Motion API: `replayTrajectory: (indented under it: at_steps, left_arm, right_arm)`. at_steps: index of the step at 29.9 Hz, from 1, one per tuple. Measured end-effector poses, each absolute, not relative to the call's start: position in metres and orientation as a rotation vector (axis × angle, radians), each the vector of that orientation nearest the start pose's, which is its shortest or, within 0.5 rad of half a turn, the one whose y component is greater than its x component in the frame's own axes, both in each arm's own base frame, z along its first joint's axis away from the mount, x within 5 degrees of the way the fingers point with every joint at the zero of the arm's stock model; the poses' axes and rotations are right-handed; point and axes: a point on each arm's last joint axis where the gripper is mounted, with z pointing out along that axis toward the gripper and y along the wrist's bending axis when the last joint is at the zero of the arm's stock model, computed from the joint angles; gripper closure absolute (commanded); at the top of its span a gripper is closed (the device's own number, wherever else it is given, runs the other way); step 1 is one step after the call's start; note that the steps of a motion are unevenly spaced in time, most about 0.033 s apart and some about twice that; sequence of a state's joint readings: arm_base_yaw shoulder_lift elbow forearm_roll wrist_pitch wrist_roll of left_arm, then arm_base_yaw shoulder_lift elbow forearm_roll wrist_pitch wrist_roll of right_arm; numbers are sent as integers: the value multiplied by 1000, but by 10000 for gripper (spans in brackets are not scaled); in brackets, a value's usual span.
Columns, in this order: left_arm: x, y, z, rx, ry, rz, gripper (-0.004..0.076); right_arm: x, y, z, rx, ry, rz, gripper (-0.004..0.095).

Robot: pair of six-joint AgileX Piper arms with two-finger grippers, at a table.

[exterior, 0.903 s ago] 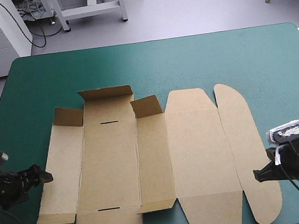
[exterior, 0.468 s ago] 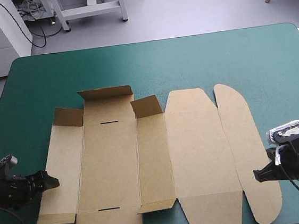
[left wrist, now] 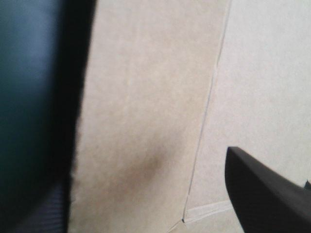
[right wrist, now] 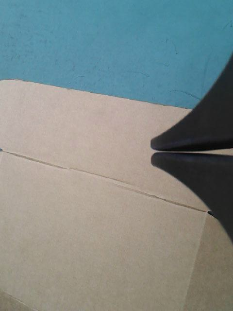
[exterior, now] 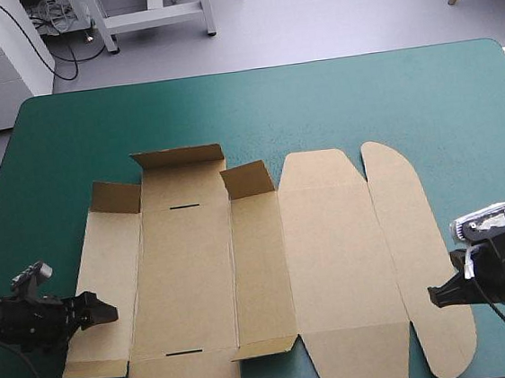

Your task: Fold the box

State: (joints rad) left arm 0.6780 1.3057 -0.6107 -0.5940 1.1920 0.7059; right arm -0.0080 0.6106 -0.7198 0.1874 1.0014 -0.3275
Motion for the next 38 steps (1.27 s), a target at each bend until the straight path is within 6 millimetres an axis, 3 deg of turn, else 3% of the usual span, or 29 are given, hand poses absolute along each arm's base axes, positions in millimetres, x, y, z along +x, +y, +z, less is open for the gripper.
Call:
replayTrajectory:
  at_steps: [8,16,27,32,38]
  left_arm:
    - [166,56,203,-253,2878,-814,249]
    - [166,56,203,-228,2877,-811,484]
    - [167,54,204,-195,2868,-837,736]
    - [170,45,206,-67,2871,-845,734]
    - [187,31,221,120,2925,-722,734]
  right_arm:
    - [95,14,323,-331,2333,73,922]
    - [95,14,323,-321,2335,77,922]
    - [95,14,323,-318,2335,78,922]
    - [95,14,323,-318,2335,78,922]
    - [95,14,323,-318,2335,78,922]
